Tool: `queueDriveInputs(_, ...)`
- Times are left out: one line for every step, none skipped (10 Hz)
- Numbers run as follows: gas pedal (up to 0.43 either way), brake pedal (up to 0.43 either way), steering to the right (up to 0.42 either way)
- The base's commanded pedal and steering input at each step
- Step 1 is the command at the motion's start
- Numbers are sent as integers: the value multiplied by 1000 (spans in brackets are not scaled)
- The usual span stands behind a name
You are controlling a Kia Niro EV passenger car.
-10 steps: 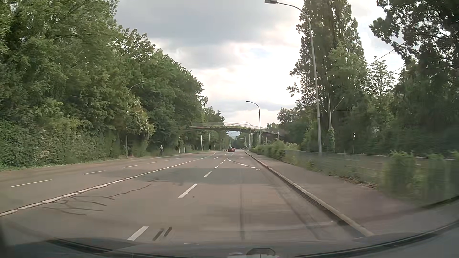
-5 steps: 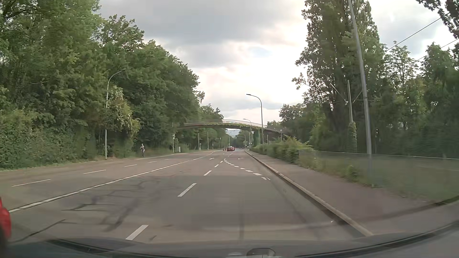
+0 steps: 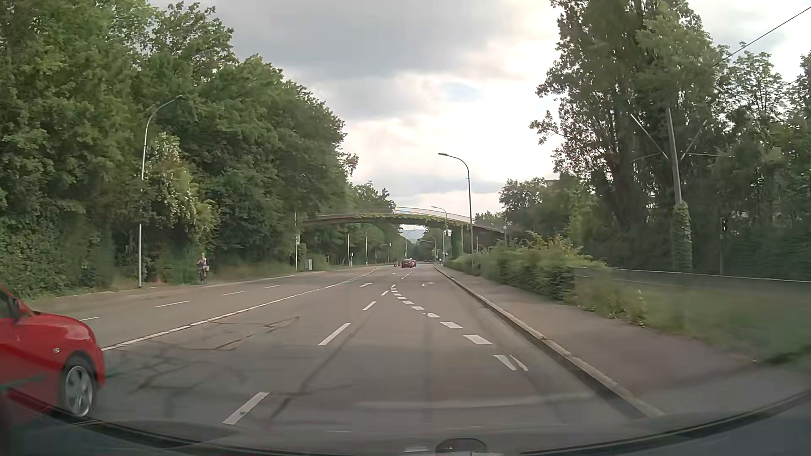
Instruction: Follow the waypoints while adhering to traffic rules and regulations
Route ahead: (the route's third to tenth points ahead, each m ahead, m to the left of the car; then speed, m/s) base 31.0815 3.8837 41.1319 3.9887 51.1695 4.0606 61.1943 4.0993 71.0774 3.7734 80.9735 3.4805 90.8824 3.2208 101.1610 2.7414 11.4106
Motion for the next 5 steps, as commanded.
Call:
queueDriveInputs(0,0,-4)
queueDriveInputs(28,0,-5)
queueDriveInputs(39,0,-5)
queueDriveInputs(39,0,-5)
queueDriveInputs(39,0,-5)
